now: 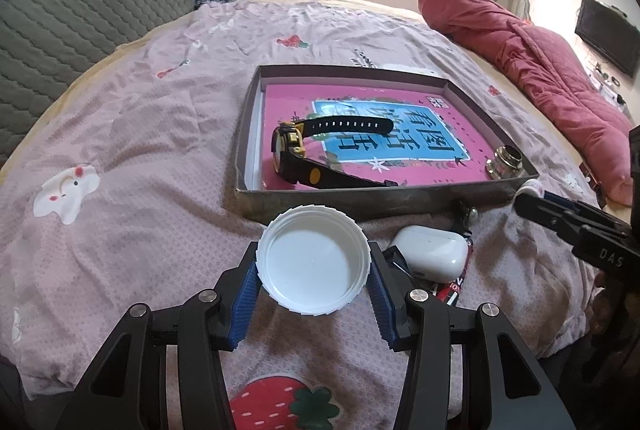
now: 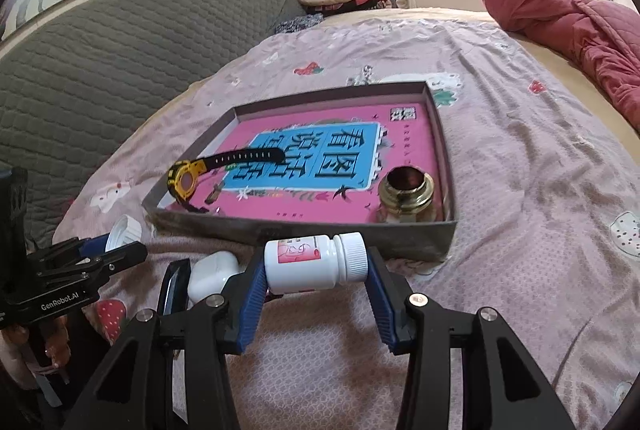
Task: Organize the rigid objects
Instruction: 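Lift the bottle cap with the left gripper while the right lifts the pill bottle toward the tray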
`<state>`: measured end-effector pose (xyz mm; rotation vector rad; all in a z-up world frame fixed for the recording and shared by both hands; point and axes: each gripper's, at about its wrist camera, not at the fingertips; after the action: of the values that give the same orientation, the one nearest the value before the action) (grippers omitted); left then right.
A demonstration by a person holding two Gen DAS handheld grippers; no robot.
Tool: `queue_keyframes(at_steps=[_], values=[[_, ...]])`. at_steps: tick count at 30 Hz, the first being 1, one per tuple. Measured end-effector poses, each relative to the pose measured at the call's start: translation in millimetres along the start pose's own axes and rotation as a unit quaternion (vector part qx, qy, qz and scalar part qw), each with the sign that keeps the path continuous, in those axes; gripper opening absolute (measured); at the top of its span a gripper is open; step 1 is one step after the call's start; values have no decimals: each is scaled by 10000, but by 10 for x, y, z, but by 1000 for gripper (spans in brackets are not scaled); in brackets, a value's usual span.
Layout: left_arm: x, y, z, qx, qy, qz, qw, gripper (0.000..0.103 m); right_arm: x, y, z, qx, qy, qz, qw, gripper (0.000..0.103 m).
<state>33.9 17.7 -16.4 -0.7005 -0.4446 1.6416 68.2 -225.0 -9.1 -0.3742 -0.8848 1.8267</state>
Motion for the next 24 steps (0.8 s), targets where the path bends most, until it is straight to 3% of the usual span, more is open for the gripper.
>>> queue_keyframes(at_steps=[24], values=[[-62, -128, 13, -296, -122, -72, 9995, 51, 105, -208, -32, -388, 213, 131, 9989, 47]])
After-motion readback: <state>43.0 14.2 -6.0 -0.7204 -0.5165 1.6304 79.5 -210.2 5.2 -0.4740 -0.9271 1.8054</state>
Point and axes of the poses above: each gripper's, at about its wrist camera, not at the fingertips, and z roughly against the way its jaws point, x to its left, y to its underside, and after that the axes turned 8 degrees about z, right-handed
